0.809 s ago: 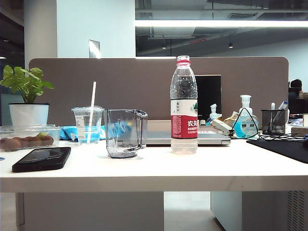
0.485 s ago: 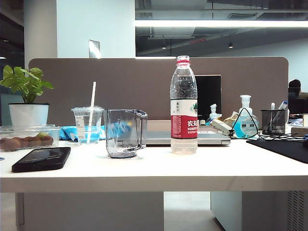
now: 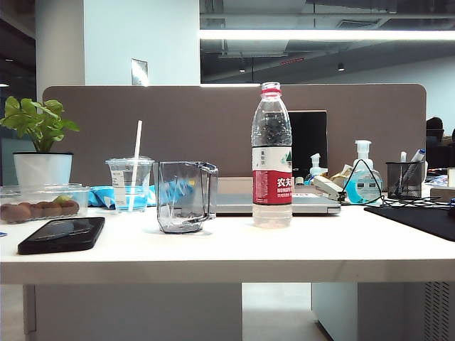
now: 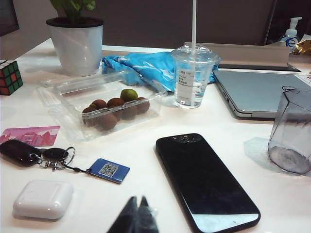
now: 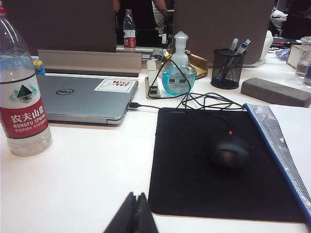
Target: Pick up the mineral water bottle on the table and pour water into the mug until it's half full.
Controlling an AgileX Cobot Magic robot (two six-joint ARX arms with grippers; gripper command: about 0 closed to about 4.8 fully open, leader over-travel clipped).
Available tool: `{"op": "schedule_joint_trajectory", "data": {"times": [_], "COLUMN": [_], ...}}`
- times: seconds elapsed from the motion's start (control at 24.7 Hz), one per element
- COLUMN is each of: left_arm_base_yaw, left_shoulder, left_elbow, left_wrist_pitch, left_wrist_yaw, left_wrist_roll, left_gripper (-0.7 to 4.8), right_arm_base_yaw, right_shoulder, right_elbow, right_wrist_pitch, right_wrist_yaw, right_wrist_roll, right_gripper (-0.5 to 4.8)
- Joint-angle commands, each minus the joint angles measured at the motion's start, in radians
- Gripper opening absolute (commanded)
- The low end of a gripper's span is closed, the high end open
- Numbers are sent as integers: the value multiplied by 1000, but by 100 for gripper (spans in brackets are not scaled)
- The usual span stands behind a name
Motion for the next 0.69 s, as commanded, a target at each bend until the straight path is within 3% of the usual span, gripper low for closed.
{"op": "schedule_joint_trajectory", "data": {"times": [0.04,0.16,0.24,0.44,0.53,0.57,0.61,0.69], "left_arm_base_yaw": [0,-2,-2,0,0,-1,-1,-1], "left_shoulder": [1,1,1,86,188,256,371,492], "left_elbow": [9,106,216,521,619,665,725,770], "left_wrist_pitch": [10,10,9,-23,-75,-101,-111,-108], "left_wrist_yaw": [16,98,143,134,148,187,305,462], "left_wrist_roll": [-34,-175,-176,-133,-108,-104,-104,-100], "left_gripper": [-4,-5,-4,-4,-4,-4,-4,-4], "right_arm_base_yaw": [0,5,4,4,5,5,4,4], "right_shoulder": [0,0,1,49,100,140,203,271], "right_elbow": [3,106,220,491,573,618,677,724], "right_wrist_pitch": [47,55,6,-178,-245,-257,-253,-248], "right_wrist_yaw": [-6,-10,-13,-21,-82,-151,-241,-273], "right_wrist_roll": [95,255,257,98,33,11,-22,-52], "right_gripper": [-5,-6,-6,-6,-6,-6,-6,-5]}}
